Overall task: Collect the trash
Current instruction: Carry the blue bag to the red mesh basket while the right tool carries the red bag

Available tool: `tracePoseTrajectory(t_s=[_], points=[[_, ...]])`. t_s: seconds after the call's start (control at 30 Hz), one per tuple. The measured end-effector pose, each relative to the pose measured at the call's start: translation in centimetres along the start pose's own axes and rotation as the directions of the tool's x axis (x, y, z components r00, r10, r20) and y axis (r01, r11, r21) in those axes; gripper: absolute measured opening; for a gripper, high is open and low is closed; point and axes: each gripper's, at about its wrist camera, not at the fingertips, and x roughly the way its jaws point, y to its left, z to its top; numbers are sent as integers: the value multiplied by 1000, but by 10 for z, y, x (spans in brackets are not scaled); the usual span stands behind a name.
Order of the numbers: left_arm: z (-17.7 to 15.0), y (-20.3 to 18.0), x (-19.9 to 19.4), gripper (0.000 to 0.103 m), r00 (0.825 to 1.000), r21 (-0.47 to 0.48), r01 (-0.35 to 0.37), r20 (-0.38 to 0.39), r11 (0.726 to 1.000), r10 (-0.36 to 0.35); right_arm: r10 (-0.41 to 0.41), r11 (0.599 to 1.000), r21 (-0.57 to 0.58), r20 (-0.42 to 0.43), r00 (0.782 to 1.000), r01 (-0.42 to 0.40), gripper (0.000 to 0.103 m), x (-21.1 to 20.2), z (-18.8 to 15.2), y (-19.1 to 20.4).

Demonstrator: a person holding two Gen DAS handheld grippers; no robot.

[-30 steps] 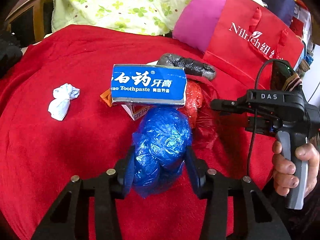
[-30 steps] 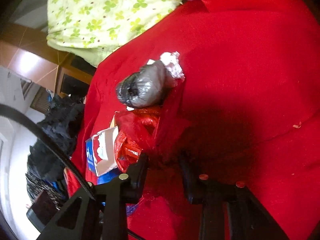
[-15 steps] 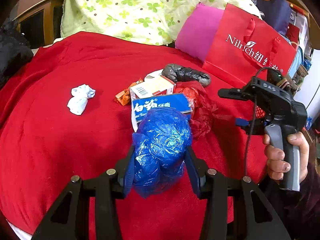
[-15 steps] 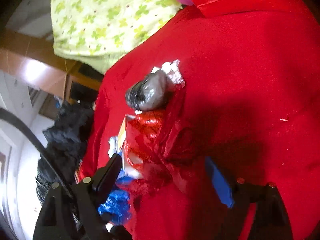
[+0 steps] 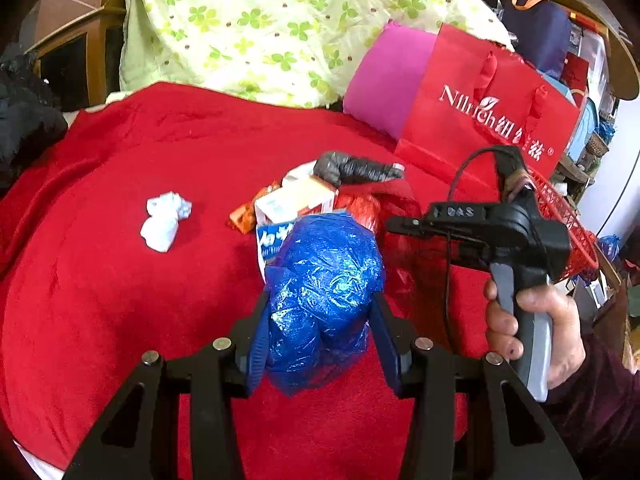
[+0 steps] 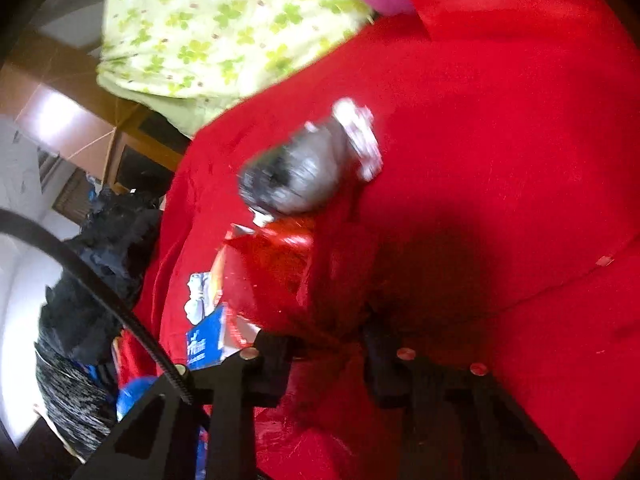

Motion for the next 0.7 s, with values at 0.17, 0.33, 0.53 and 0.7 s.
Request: tracePoseTrajectory(t_s=[0.17, 0.33, 0.53, 0.7], points=[[17, -18, -13, 50, 999, 21, 8, 31, 1000, -9, 52, 994, -105, 166, 985, -35, 32, -64, 2, 11], [36, -46, -14, 50, 999, 56, 28, 37, 998, -30, 69, 986, -168, 366, 928, -7, 32, -140, 3, 9], [78, -120, -12, 50, 993, 179, 92, 54, 980, -103, 26, 988, -138, 576, 817, 66, 32, -238, 3, -23], [108, -204, 1, 50, 980, 321, 166, 51, 933, -192, -88, 990, -24, 662, 744, 139, 34, -294, 2, -65]])
